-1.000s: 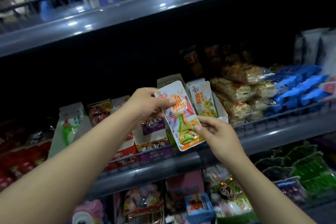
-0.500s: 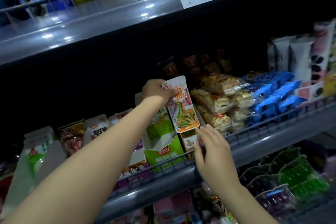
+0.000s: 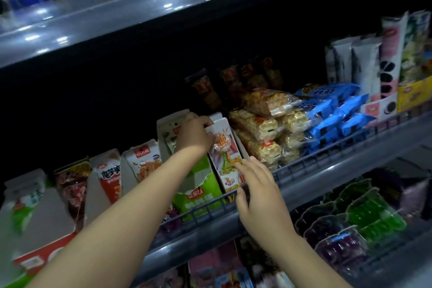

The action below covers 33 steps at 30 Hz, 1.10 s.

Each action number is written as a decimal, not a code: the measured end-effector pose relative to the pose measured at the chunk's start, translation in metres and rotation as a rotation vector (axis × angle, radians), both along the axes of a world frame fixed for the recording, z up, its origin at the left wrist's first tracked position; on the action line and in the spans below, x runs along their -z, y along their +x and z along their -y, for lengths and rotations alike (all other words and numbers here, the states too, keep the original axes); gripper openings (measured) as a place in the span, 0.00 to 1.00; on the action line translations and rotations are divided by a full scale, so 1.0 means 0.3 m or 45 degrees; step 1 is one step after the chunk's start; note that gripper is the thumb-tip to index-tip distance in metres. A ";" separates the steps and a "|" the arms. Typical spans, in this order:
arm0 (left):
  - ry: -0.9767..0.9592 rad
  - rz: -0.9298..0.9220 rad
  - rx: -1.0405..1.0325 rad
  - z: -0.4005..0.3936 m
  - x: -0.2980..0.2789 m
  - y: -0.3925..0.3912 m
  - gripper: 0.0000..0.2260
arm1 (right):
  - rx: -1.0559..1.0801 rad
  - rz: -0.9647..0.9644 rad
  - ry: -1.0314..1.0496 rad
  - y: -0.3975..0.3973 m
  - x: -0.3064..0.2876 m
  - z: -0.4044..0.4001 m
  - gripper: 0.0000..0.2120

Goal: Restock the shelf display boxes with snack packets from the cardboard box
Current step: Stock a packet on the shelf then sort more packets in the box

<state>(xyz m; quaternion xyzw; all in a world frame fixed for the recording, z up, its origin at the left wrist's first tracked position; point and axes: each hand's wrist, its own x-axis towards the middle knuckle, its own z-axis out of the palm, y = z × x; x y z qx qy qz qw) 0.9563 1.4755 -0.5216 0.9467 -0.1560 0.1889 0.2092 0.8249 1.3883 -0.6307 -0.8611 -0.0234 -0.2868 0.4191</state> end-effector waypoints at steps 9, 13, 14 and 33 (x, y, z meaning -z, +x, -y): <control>0.028 0.087 0.091 -0.008 0.042 0.018 0.16 | -0.006 -0.016 -0.014 -0.003 0.002 -0.006 0.24; -0.008 0.100 0.075 -0.011 0.059 0.021 0.20 | -0.002 -0.008 -0.032 -0.008 0.003 -0.008 0.25; -0.016 0.099 0.058 -0.015 0.063 0.021 0.21 | -0.001 -0.011 -0.042 -0.009 0.003 -0.008 0.25; -0.590 0.229 0.152 -0.335 0.418 -0.556 0.09 | -0.033 -0.023 -0.196 -0.180 0.178 -0.203 0.22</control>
